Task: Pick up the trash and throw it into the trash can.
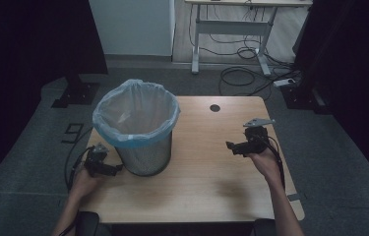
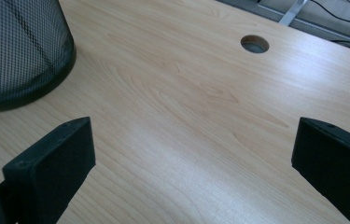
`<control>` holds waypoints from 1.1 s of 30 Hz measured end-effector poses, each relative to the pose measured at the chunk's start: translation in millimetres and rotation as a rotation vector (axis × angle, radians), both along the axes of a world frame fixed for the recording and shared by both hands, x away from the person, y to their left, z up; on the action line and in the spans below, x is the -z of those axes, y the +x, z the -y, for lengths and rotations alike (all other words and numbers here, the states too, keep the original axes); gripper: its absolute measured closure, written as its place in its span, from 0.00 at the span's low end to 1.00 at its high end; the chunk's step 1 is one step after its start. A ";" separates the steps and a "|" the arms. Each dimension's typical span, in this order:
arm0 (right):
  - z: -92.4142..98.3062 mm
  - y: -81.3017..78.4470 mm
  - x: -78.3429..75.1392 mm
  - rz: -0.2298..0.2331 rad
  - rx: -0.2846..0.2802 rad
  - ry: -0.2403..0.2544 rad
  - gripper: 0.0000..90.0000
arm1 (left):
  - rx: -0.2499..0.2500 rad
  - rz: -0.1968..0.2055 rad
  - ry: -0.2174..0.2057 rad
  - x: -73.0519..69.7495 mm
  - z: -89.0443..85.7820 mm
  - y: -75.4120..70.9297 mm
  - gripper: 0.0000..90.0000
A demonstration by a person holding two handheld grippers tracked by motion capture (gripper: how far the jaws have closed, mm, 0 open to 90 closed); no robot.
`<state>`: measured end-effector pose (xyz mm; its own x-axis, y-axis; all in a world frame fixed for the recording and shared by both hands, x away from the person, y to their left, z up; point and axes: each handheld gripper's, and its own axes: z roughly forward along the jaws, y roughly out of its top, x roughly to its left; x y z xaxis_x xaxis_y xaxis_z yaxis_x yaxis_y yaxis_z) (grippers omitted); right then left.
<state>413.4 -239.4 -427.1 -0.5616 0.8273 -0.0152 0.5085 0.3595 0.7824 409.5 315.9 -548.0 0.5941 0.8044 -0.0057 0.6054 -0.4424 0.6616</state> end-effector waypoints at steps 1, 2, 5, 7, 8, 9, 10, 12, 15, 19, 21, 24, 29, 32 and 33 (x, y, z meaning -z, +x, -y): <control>0.9 -1.4 5.9 0.001 -0.001 -0.005 0.00 | 0.000 0.000 0.000 0.0 0.0 0.0 0.00; 1.1 -1.9 7.9 0.000 0.000 -0.003 0.00 | 0.000 0.000 0.000 0.0 0.0 0.0 0.00; 2.8 -4.4 16.0 -0.002 0.001 -0.001 0.00 | 0.000 -0.001 0.000 -0.1 0.0 0.0 0.00; 3.1 -5.0 18.0 0.001 0.002 -0.002 0.00 | 0.001 0.000 0.000 -0.1 0.0 0.0 0.00; 4.1 -6.8 24.1 0.002 0.006 -0.001 0.00 | 0.000 0.000 0.000 0.0 0.0 0.0 0.00; 4.6 -7.4 27.0 -0.001 0.005 0.000 0.00 | 0.000 0.000 0.000 -0.1 0.0 0.0 0.00; 4.8 -7.8 29.3 -0.004 0.005 0.001 0.00 | 0.001 0.000 0.000 -0.1 -0.1 0.0 0.00; 5.1 -8.5 32.5 -0.007 0.007 0.000 0.00 | 0.001 -0.001 0.000 -0.1 -0.1 0.0 0.00; 5.3 -10.5 45.9 -0.021 0.009 -0.004 0.00 | 0.001 -0.001 0.000 -0.1 -0.1 0.0 0.00; 4.6 -12.3 56.2 -0.033 0.009 -0.011 0.00 | 0.003 -0.002 0.002 -0.2 -0.3 0.0 0.00; 4.3 -14.1 66.3 -0.046 0.009 -0.012 0.00 | 0.002 -0.001 0.002 -0.2 -0.2 0.0 0.00; 4.6 -16.1 76.0 -0.058 0.011 -0.016 0.00 | 0.002 -0.001 0.002 -0.2 -0.2 0.0 0.00; 6.4 -17.9 93.0 -0.090 0.015 -0.013 0.00 | -0.001 -0.001 0.001 -0.2 -0.1 -0.3 0.00; 7.1 -18.1 98.9 -0.098 0.017 -0.017 0.00 | -0.001 -0.001 0.001 -0.2 -0.1 -0.3 0.00; 7.7 -17.9 105.9 -0.114 0.020 -0.021 0.00 | 0.000 -0.002 0.001 -0.2 -0.1 -0.2 0.00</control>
